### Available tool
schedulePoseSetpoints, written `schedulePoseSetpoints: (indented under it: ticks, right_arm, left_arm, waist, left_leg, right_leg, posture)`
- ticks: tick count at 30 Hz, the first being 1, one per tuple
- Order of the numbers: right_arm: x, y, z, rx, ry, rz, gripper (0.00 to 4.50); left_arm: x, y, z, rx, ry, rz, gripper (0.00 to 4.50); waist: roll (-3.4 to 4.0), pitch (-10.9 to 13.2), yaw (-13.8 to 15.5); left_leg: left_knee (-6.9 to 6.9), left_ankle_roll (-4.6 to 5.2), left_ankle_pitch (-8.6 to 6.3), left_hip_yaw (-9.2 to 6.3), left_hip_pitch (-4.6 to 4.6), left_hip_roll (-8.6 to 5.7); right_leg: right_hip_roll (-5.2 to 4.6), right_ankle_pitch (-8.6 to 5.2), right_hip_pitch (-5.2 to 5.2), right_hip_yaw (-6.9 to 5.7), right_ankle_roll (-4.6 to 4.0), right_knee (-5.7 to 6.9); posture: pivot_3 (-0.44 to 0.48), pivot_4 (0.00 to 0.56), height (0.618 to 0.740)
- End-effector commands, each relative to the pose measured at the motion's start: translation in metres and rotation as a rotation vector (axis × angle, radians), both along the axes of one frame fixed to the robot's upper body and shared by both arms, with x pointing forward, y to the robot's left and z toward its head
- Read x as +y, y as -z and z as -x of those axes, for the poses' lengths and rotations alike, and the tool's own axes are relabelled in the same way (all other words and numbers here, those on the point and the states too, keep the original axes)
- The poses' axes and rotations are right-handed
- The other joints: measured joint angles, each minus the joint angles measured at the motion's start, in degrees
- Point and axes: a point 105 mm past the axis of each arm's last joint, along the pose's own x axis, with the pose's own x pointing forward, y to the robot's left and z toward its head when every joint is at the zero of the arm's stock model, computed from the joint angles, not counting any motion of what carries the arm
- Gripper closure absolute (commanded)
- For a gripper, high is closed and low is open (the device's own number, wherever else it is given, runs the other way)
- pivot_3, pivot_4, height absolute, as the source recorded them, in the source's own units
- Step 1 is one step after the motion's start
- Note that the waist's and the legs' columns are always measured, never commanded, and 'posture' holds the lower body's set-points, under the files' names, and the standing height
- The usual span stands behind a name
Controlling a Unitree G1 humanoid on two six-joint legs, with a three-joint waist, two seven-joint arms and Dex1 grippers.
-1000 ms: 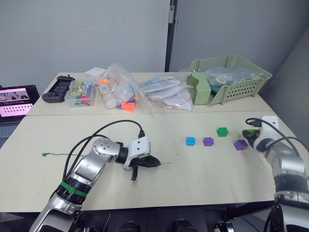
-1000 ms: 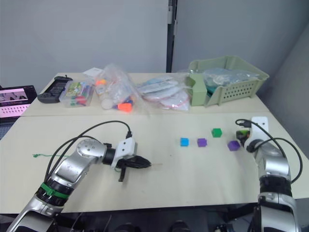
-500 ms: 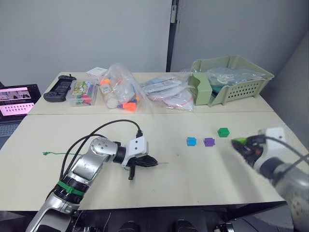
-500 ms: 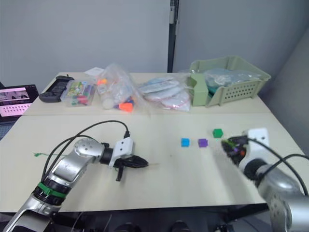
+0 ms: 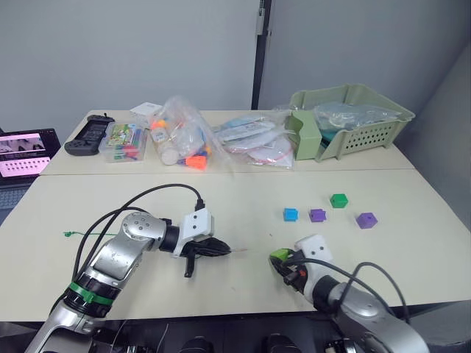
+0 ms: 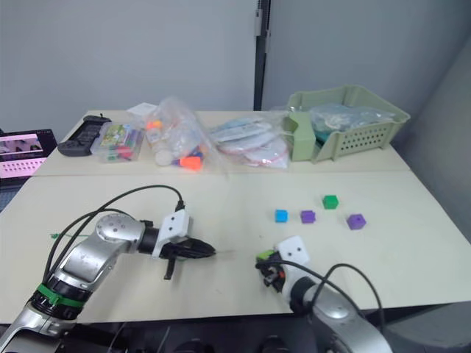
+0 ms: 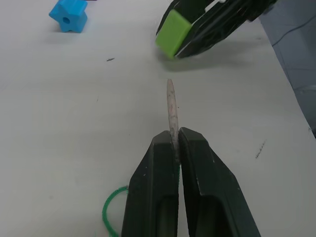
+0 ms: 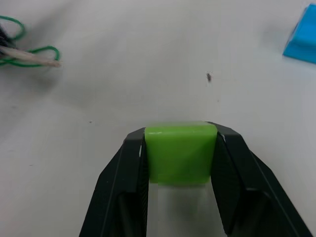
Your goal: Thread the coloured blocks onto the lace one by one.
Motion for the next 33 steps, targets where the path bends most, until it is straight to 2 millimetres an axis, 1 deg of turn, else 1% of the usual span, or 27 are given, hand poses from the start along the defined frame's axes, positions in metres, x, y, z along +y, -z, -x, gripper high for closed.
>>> schedulePoseSetpoints:
  ticks: [1,3,5,6,9,11,12,13,14,15,18,21,23,27,31,33]
  right_arm:
    - [0.005,0.016,0.000,0.035,0.011,0.027,3.34]
    - [0.006,0.029,0.001,0.083,0.045,0.011,3.34]
    - [0.005,0.029,0.001,0.081,0.084,-0.037,3.34]
    - [0.005,0.027,0.001,0.071,0.094,-0.051,2.30]
    - [0.008,0.001,0.005,-0.016,-0.002,-0.092,1.26]
    - [-0.001,-0.019,0.007,-0.078,-0.054,-0.092,0.60]
    - [-0.008,-0.026,0.008,-0.095,-0.076,-0.081,0.20]
    - [-0.012,-0.030,0.008,-0.105,-0.091,-0.074,0.01]
    - [-0.013,-0.032,0.009,-0.106,-0.100,-0.071,0.01]
    - [-0.018,-0.035,0.011,-0.111,-0.162,-0.043,0.01]
    - [-0.026,-0.047,0.014,-0.113,-0.443,0.055,0.01]
    - [-0.027,-0.045,0.012,-0.085,-0.658,0.143,0.01]
    - [-0.030,-0.042,0.006,-0.073,-0.747,0.195,0.01]
    - [-0.034,-0.027,-0.020,-0.037,-0.921,0.327,0.01]
    - [-0.033,-0.013,-0.043,-0.019,-0.966,0.368,0.01]
    - [-0.033,-0.008,-0.051,-0.013,-0.981,0.372,0.01]
  left_arm:
    - [-0.002,-0.012,0.005,-0.039,0.026,0.019,4.50]
    - [-0.003,-0.012,0.008,-0.039,0.030,0.020,4.50]
    - [-0.003,-0.013,0.010,-0.038,0.030,0.024,4.50]
    - [-0.003,-0.013,0.011,-0.037,0.029,0.025,4.50]
    - [-0.001,-0.013,0.013,-0.035,0.025,0.020,4.50]
    - [0.000,-0.014,0.014,-0.034,0.021,0.018,4.50]
    - [0.000,-0.014,0.014,-0.033,0.019,0.018,4.50]
    - [0.000,-0.014,0.015,-0.032,0.018,0.019,4.50]
    - [0.001,-0.015,0.015,-0.032,0.017,0.019,4.50]
    - [0.001,-0.015,0.015,-0.031,0.016,0.018,4.50]
    - [0.003,-0.016,0.016,-0.022,0.014,0.012,4.50]
    - [0.003,-0.017,0.017,-0.015,0.017,0.008,4.50]
    - [0.004,-0.017,0.018,-0.012,0.020,0.002,4.50]
    - [-0.001,-0.020,0.024,-0.006,0.027,0.001,4.50]
    - [-0.003,-0.020,0.026,0.000,0.014,-0.003,4.50]
    - [-0.003,-0.020,0.026,0.002,0.001,-0.013,4.50]
  waist:
    - [-0.12,0.0,-0.1]
    - [-0.25,-0.1,-0.3]
    - [-0.29,-0.1,-0.6]
    - [-0.30,-0.1,-0.6]
    - [-0.29,-0.1,-0.6]
    - [-0.28,-0.1,-0.3]
    - [-0.29,-0.1,-0.2]
    - [-0.29,-0.1,-0.1]
    - [-0.29,-0.1,-0.1]
    - [-0.29,-0.1,-0.1]
    - [-0.29,0.0,-0.2]
    - [-0.31,0.0,-0.5]
    - [-0.33,0.0,-0.5]
    - [-0.34,0.1,-0.6]
    - [-0.36,0.1,-0.3]
    - [-0.36,0.1,-0.2]
  left_leg:
    - [0.00,0.00,0.00,0.02,0.02,0.02]
    - [0.00,0.00,0.00,0.01,0.07,0.08]
    - [-0.03,0.00,0.00,0.03,0.28,0.22]
    - [-0.04,0.00,0.00,0.04,0.36,0.26]
    - [-0.05,-0.01,-0.01,0.06,0.39,0.29]
    - [-0.04,-0.01,-0.01,0.06,0.32,0.25]
    - [-0.04,0.00,-0.01,0.04,0.27,0.22]
    - [-0.03,0.00,-0.01,0.04,0.22,0.19]
    - [-0.03,-0.01,-0.01,0.03,0.18,0.17]
    - [-0.03,0.00,-0.01,0.03,0.20,0.18]
    - [-0.02,0.00,-0.01,0.09,0.25,0.15]
    - [-0.03,0.00,-0.01,0.11,0.35,0.19]
    - [-0.06,0.00,-0.01,0.13,0.35,0.22]
    - [-0.05,0.00,-0.01,0.22,0.32,0.25]
    - [-0.05,0.01,-0.01,0.23,0.28,0.22]
    - [-0.05,0.01,-0.01,0.20,0.28,0.20]
  right_leg:
    - [0.01,0.00,0.00,0.00,0.00,0.00]
    - [0.06,0.01,0.03,-0.01,-0.02,0.03]
    - [0.12,0.02,0.21,-0.04,-0.09,0.03]
    - [0.13,0.01,0.29,-0.04,-0.12,0.03]
    - [0.15,-0.01,0.29,-0.04,-0.15,0.04]
    - [0.12,-0.02,0.23,-0.04,-0.14,0.04]
    - [0.10,-0.02,0.21,-0.05,-0.13,0.02]
    - [0.08,-0.02,0.19,-0.06,-0.12,0.00]
    - [0.07,-0.01,0.17,-0.06,-0.11,0.00]
    - [0.07,-0.01,0.18,-0.06,-0.11,0.00]
    - [0.08,-0.01,0.23,-0.04,-0.11,-0.02]
    - [0.16,-0.02,0.29,-0.06,-0.11,-0.04]
    - [0.21,-0.02,0.28,-0.06,-0.12,-0.03]
    - [0.25,-0.02,0.23,-0.04,-0.14,-0.03]
    - [0.21,-0.02,0.21,-0.06,-0.15,-0.02]
    - [0.19,-0.01,0.21,-0.06,-0.15,-0.01]
  posture:
    - [0.000,0.150,0.740]
    - [0.000,0.150,0.740]
    - [0.000,0.150,0.740]
    - [0.000,0.150,0.740]
    - [0.000,0.150,0.740]
    - [0.000,0.150,0.740]
    - [0.000,0.150,0.740]
    - [0.000,0.150,0.740]
    - [0.000,0.150,0.740]
    - [0.000,0.150,0.740]
    - [0.000,0.150,0.740]
    - [0.000,0.150,0.740]
    - [0.000,0.150,0.740]
    - [0.000,0.150,0.740]
    - [0.000,0.150,0.740]
    - [0.000,0.150,0.740]
